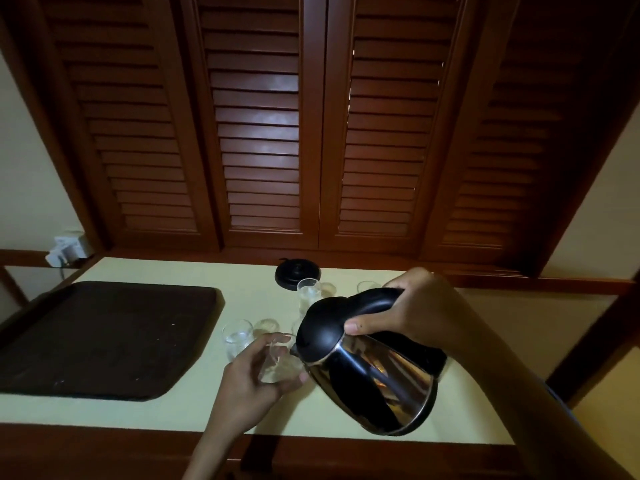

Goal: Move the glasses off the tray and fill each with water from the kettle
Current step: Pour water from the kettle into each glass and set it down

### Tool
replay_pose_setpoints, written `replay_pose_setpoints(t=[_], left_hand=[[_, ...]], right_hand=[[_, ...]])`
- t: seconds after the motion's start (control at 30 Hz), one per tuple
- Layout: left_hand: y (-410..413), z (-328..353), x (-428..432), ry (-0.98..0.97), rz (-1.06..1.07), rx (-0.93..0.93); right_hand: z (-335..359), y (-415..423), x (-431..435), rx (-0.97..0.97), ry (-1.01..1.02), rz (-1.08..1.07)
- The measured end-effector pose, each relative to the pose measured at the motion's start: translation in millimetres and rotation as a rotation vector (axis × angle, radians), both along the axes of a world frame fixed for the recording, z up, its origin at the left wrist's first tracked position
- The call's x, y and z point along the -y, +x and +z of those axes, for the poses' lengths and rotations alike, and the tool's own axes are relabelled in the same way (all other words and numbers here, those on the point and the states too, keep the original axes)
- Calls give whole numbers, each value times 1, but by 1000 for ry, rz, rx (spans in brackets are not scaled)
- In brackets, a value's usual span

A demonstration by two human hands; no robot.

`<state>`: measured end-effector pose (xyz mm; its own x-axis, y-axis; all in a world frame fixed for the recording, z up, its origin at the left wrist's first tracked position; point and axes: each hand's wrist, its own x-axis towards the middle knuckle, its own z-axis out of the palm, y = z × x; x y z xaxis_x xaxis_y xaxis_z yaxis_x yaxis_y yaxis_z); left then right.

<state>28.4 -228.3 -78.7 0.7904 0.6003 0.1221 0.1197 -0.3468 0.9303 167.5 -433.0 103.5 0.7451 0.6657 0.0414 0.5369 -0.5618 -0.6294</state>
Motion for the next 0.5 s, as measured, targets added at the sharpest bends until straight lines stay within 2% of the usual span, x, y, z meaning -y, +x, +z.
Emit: replay_pose_setpoints(t=[0.23, 0.5], left_hand=[[-6, -9, 6, 9, -25, -12], [-6, -14, 7, 4, -45, -24]], right_hand=[[-1, -4, -6, 89, -90, 21], [3, -4, -10, 106, -172, 30]])
